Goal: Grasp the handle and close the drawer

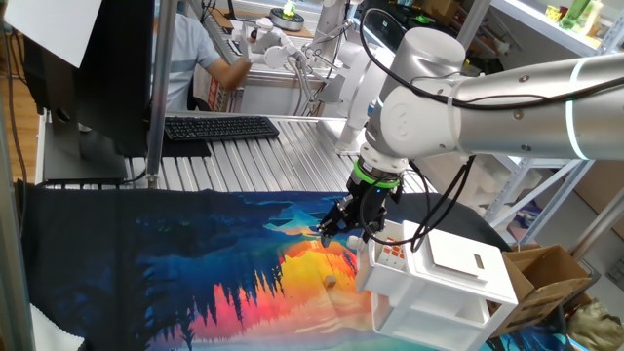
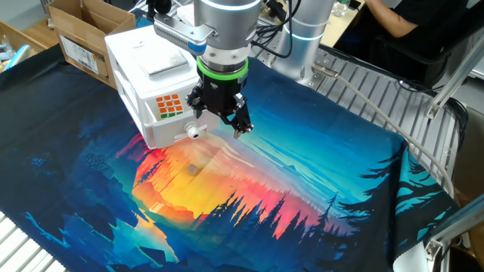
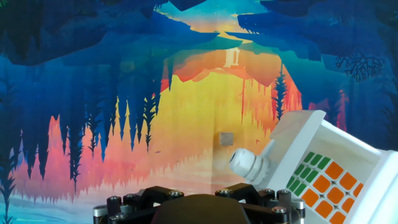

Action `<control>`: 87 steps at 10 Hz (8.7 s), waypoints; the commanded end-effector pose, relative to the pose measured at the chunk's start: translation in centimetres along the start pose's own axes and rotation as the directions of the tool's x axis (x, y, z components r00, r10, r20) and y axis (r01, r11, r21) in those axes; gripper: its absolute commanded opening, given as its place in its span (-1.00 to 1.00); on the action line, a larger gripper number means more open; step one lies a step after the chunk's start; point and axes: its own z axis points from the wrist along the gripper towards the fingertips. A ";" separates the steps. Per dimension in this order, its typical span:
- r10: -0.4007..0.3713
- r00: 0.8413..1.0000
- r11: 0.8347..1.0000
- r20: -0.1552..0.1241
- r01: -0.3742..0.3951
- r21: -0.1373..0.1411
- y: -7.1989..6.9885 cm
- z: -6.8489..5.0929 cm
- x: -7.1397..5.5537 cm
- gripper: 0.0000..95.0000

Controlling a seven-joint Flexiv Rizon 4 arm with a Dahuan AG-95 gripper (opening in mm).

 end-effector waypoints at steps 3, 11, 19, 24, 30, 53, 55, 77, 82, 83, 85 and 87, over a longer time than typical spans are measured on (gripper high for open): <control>0.423 0.906 0.906 0.008 -0.423 0.001 0.0 0.0 0.0 -1.00; 0.422 0.907 0.907 0.008 -0.422 -0.003 0.0 0.0 0.0 -1.00; 0.618 0.786 0.786 0.009 -0.618 0.006 2.0 -1.1 0.5 -1.00; 0.855 0.519 0.519 0.000 -0.855 0.008 2.0 -1.1 0.5 -1.00; 0.874 0.486 0.486 0.008 -0.874 0.003 1.9 -1.2 0.3 -1.00; 0.099 0.995 0.995 0.015 -0.099 0.017 2.0 -0.9 -2.1 -1.00; 0.025 1.000 0.999 0.009 -0.025 0.033 2.0 -0.9 -2.1 -1.00; -0.162 0.986 0.984 -0.026 0.164 0.076 0.7 -1.6 -5.4 -1.00; 0.192 0.981 0.980 -0.005 -0.191 0.052 0.7 -1.7 -5.4 -1.00; 0.300 0.954 0.953 0.000 -0.299 0.050 0.7 -1.7 -5.4 -1.00; 0.470 0.883 0.882 0.011 -0.470 0.048 0.7 -1.7 -5.4 -1.00; 0.564 0.826 0.824 0.022 -0.564 0.051 0.7 -1.7 -5.4 -1.00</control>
